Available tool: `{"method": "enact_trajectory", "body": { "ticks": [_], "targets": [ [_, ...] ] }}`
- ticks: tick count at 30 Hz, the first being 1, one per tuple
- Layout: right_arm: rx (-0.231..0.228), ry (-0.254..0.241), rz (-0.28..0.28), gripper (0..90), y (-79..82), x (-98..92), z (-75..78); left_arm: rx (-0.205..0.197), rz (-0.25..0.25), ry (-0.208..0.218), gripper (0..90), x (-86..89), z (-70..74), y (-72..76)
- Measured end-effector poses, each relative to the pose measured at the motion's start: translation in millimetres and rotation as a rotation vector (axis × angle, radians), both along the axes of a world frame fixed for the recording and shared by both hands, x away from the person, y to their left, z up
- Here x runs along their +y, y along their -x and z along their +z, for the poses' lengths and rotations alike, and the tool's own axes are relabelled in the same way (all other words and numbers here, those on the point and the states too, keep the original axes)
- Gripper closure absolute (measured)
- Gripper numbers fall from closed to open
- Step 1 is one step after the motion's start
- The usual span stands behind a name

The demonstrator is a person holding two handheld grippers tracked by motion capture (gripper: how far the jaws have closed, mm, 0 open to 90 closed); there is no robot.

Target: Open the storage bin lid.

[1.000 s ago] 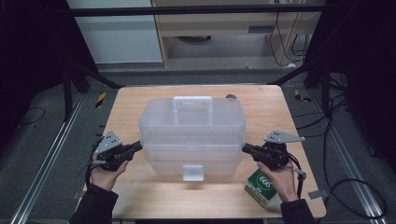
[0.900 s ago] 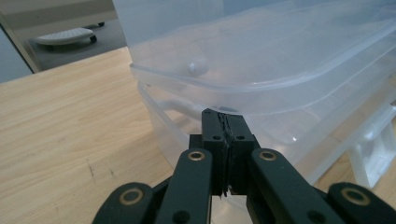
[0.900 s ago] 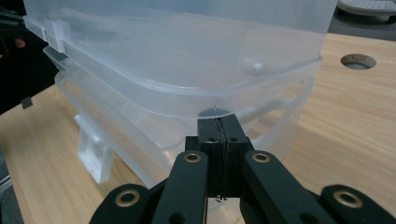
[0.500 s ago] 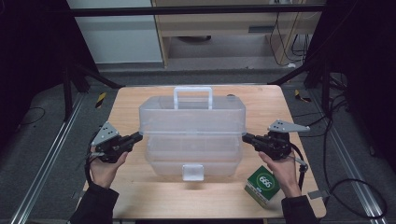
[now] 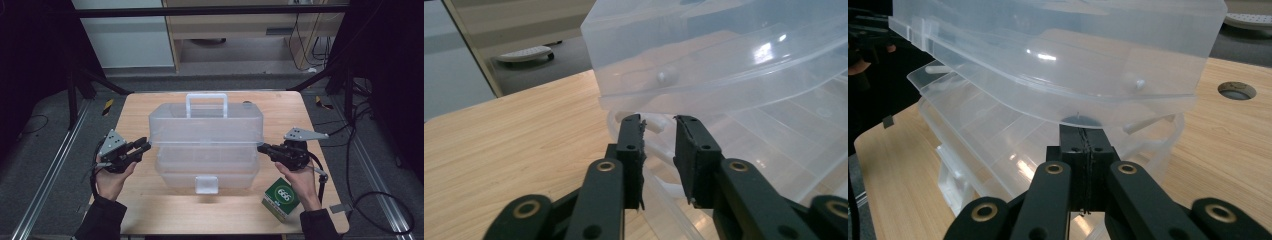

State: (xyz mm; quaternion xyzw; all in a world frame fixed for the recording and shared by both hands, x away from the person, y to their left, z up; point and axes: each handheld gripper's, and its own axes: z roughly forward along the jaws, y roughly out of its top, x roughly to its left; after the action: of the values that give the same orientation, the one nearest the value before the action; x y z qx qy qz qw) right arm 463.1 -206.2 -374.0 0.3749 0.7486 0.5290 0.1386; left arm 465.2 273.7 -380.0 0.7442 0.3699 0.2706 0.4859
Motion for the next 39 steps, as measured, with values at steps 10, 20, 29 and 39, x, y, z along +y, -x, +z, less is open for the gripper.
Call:
{"method": "enact_trajectory", "body": {
  "ticks": [10, 20, 29, 39],
  "targets": [
    [0.006, 0.004, 0.006, 89.9, 1.7, 0.5, -0.6, -0.027, -0.011, -0.023, 56.8, -9.3, -1.9, -4.7],
    [0.010, 0.007, 0.009, 89.4, 1.6, 0.4, -0.7, -0.047, -0.022, -0.041, 53.4, -19.0, -1.2, -10.9],
    [0.014, 0.011, 0.010, 85.5, 2.4, 1.4, -1.5, -0.079, -0.009, -0.060, 59.7, -20.9, 0.1, -7.8],
    [0.059, 0.125, -0.054, 75.3, -2.2, 4.0, -12.9, -0.066, 0.000, -0.070, 63.4, -20.6, 1.9, -6.5]
  ]
}}
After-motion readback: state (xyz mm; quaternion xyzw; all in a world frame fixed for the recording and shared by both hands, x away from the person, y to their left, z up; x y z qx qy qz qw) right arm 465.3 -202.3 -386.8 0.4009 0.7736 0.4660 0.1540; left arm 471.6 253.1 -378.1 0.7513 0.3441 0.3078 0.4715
